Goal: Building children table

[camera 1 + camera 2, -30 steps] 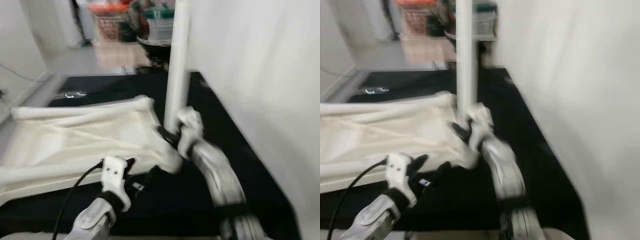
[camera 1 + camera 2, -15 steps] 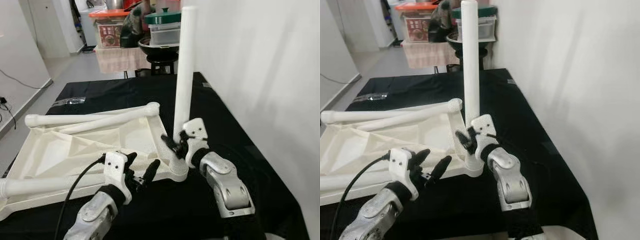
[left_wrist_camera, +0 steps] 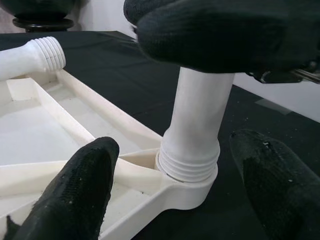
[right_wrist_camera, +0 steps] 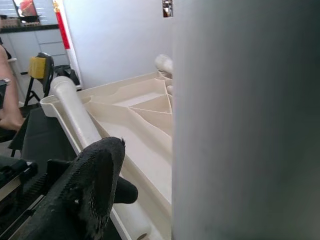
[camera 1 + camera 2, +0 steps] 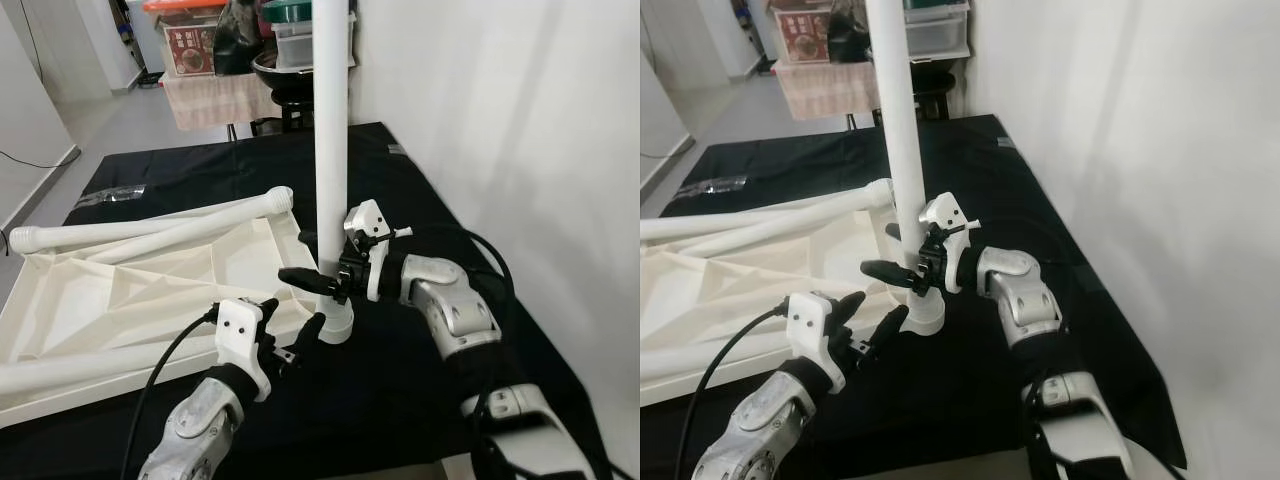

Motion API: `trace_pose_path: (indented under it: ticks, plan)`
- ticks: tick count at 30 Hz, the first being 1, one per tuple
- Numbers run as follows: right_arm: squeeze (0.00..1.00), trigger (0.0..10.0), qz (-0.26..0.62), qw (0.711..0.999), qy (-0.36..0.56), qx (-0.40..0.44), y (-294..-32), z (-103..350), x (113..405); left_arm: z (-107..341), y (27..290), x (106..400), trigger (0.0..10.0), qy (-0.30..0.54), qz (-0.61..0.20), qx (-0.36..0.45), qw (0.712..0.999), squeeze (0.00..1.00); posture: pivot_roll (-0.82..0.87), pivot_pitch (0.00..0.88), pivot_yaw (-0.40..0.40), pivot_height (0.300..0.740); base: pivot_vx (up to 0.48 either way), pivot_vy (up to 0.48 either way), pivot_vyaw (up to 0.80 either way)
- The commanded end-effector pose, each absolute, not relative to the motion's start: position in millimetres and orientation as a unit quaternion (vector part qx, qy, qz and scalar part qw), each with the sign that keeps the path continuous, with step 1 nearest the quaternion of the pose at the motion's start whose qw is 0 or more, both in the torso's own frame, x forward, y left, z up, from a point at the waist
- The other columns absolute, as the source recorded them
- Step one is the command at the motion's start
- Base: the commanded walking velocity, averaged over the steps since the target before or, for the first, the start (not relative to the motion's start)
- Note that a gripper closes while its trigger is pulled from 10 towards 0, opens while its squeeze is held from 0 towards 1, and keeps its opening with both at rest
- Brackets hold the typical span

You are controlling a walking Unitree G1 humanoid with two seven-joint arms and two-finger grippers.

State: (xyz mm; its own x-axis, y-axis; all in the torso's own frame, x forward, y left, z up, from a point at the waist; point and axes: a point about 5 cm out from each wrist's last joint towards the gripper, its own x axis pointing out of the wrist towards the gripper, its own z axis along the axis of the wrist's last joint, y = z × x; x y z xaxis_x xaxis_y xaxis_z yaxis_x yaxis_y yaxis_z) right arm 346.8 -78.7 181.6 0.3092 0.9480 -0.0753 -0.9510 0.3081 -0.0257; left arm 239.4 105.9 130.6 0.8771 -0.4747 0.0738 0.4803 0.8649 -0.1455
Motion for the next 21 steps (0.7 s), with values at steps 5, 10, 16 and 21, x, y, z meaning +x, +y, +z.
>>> trace_pose_path:
  ticks: [5, 10, 16, 21]
  plan:
    - [0.00, 0.0, 0.656, 0.753, 0.055, -0.024, -66.0, 176.5, 349.0, 124.1, 106.1, 240.4, 10.0, -0.013, -0.235, -0.067, 0.970, 0.00, 0.02, 0.000, 0.002, 0.740, 0.000, 0.000, 0.00]
    - [0.00, 0.0, 0.645, 0.761, 0.065, -0.014, -70.1, 174.7, 355.8, 121.6, 102.4, 240.8, 10.0, -0.009, -0.242, -0.066, 0.968, 0.00, 0.01, 0.000, 0.001, 0.740, 0.000, 0.000, 0.00]
    - [0.00, 0.0, 0.581, 0.813, 0.037, 0.014, -94.6, 165.1, 358.3, 113.8, 105.8, 234.6, 10.0, 0.004, -0.238, -0.060, 0.969, 0.00, 0.00, 0.000, -0.001, 0.740, 0.000, 0.000, 0.00]
    - [0.00, 0.0, 0.217, 0.966, 0.135, 0.029, -100.7, 107.9, 325.4, 111.0, 124.2, 220.8, 10.0, 0.014, -0.214, -0.066, 0.975, 0.00, -0.02, 0.000, 0.006, 0.740, 0.000, 0.000, 0.00]
